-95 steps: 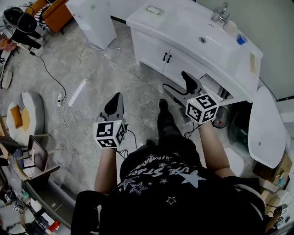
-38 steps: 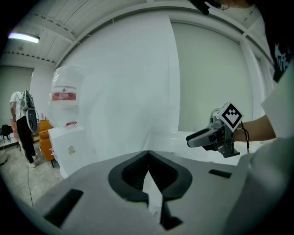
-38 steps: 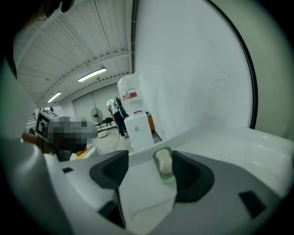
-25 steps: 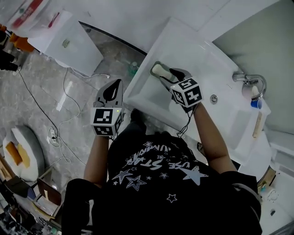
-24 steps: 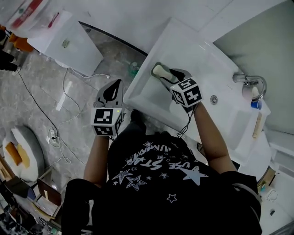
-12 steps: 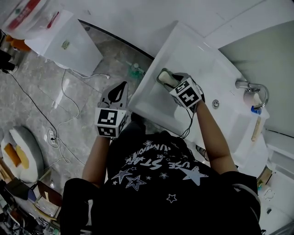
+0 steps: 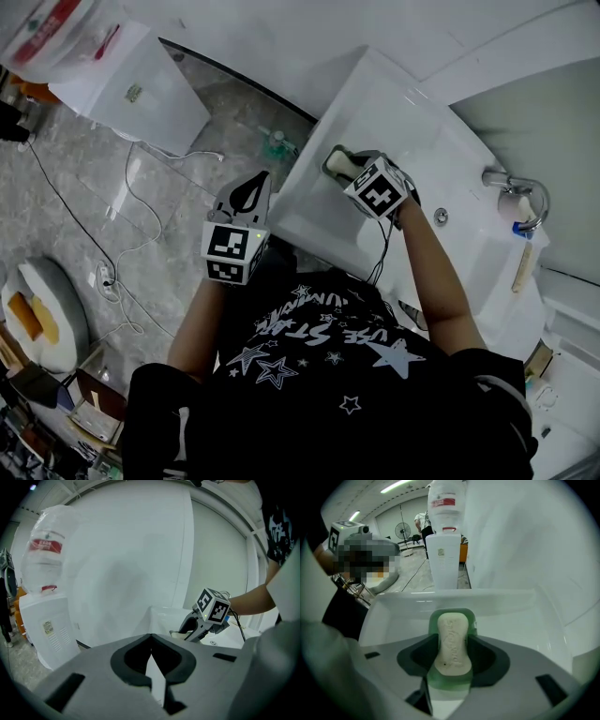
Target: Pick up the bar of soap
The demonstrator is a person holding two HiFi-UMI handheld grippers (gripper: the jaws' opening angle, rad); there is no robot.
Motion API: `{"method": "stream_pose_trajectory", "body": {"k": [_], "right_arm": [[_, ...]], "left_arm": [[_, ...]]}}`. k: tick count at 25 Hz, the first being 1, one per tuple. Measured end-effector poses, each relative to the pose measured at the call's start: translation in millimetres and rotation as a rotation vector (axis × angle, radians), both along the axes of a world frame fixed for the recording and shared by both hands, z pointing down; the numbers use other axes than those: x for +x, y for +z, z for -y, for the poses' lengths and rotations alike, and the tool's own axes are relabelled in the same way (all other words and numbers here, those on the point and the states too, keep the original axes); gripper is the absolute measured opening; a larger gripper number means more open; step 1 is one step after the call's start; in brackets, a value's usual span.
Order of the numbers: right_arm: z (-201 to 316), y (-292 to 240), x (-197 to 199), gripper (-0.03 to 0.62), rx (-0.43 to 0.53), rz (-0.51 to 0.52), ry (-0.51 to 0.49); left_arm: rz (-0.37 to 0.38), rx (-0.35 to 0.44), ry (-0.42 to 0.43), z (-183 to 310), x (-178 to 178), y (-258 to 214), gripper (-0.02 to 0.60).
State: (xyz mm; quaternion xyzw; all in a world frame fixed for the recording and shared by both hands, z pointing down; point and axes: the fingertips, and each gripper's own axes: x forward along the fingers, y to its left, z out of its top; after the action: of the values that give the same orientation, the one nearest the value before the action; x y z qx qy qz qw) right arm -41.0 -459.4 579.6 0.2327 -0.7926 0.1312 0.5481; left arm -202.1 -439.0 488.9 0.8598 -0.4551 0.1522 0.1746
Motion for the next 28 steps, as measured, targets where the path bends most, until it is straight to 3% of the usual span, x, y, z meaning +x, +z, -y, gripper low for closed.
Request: {"method": "stream_pose_trajectory", "body": {"k": [16,22,28], "right_arm": [[4,10,-5,0.195,-0.092,-0.196,-0.039],[3,4,-7,0.191,-0.081,-0.113,-0.057],[-3,-11,-6,0.186,-0.055,-0.010,-0.011]], "left_arm": [[0.015,-0.021,0.042,9,13,5,0.009],[0.014,-0.012,0.042,6,19,1,0.011],[0.027,-0.001,0.010,2,12,-7,0.009]]}}
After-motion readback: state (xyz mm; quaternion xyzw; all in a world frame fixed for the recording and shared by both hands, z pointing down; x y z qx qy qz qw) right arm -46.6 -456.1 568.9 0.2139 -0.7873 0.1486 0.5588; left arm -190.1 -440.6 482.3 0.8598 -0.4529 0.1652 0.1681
